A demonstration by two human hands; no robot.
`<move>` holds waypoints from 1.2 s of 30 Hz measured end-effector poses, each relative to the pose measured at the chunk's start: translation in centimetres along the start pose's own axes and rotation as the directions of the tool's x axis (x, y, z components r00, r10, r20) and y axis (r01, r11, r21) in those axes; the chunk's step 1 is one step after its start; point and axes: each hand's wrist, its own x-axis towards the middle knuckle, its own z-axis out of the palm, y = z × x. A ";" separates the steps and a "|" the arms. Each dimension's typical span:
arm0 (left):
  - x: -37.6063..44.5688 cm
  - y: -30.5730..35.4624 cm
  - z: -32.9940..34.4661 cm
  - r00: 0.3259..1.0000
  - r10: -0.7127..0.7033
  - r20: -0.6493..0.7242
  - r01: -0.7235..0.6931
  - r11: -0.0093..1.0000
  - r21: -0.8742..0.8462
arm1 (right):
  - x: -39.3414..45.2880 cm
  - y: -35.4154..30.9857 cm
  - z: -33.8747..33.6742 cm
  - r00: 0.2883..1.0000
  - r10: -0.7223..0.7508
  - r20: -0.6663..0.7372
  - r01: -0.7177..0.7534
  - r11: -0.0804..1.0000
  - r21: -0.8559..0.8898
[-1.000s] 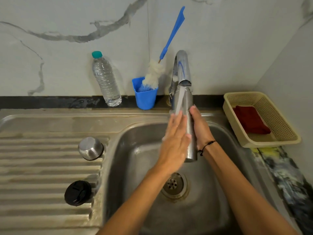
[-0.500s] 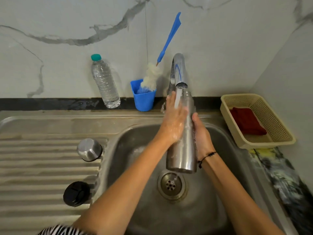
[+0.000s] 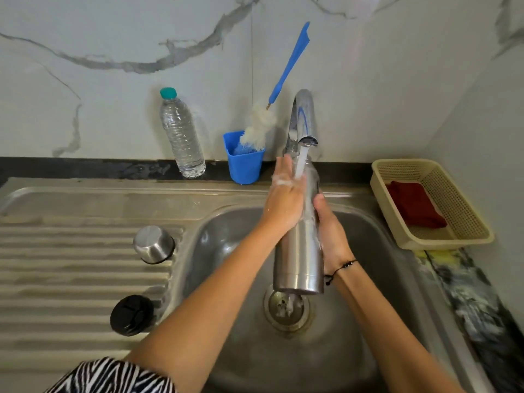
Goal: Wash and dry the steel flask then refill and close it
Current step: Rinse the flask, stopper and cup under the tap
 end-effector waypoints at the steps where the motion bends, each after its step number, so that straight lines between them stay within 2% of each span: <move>1: 0.3 0.2 0.3 1.000 -0.025 -0.001 0.025 0.997 -0.068 | 0.0 0.0 -0.3 1.000 -0.009 0.003 0.009 1.000 0.007; 4: 0.5 0.4 1.2 0.991 -0.129 -0.044 0.115 0.966 -0.230 | -0.1 -1.1 -1.2 1.000 0.022 0.022 -0.021 0.999 -0.036; 7: 1.5 0.5 1.0 0.978 -0.149 -0.145 0.127 0.980 -0.156 | -0.4 -1.8 -1.6 0.997 0.071 0.028 -0.066 0.987 -0.149; 9: 2.2 0.4 0.8 0.976 -0.087 -0.202 0.081 0.996 -0.039 | -0.6 -1.2 -1.2 1.000 0.011 0.021 -0.005 0.961 -0.276; 11: 2.2 0.5 1.0 0.981 -0.037 -0.189 0.045 0.998 0.038 | -0.5 -0.3 -0.7 0.997 -0.080 0.005 0.078 0.944 -0.320; 15: -1.7 -0.3 1.3 0.986 0.164 -0.002 -0.162 0.977 0.138 | -0.5 -1.0 0.1 0.991 -0.105 -0.086 0.093 0.986 -0.138; 18: -6.8 -1.7 1.2 0.941 0.336 0.040 -0.337 0.916 0.217 | 0.1 -1.8 0.2 0.980 -0.136 -0.143 0.110 0.978 -0.175; 19: -7.6 -2.3 1.2 0.935 0.352 0.048 -0.353 0.902 0.250 | 0.0 -1.9 0.5 0.982 -0.132 -0.138 0.106 0.977 -0.185; 21: -7.5 -2.5 0.7 0.954 0.291 0.067 -0.298 0.926 0.229 | -0.1 -1.6 0.9 0.988 -0.103 -0.111 0.082 0.980 -0.179; 23: -5.9 -1.9 0.2 0.974 0.211 0.087 -0.218 0.972 0.084 | -0.5 -1.2 1.1 0.990 -0.097 -0.105 0.079 0.982 -0.169; 27: -0.6 -0.2 -0.6 0.995 0.097 -0.030 -0.100 0.989 -0.110 | -2.0 -0.3 1.1 0.995 -0.091 -0.031 0.086 0.988 -0.125; 30: 2.4 1.4 -0.6 0.993 -0.115 -0.021 0.115 0.993 -0.015 | -2.8 0.2 0.9 0.996 -0.084 -0.027 0.081 0.991 -0.110; 31: 2.7 1.8 -0.5 0.992 -0.123 -0.035 0.123 0.992 0.014 | -2.8 0.3 0.8 0.996 -0.086 -0.030 0.082 0.991 -0.105; 33: 1.3 2.0 -0.1 0.998 -0.017 -0.059 0.017 1.000 -0.011 | -2.7 0.0 0.7 0.993 -0.114 -0.031 0.110 0.988 -0.109; 36: -4.1 0.2 1.1 0.981 0.192 0.032 -0.194 0.978 0.076 | -1.9 -1.2 0.2 0.983 -0.178 -0.055 0.167 0.974 -0.154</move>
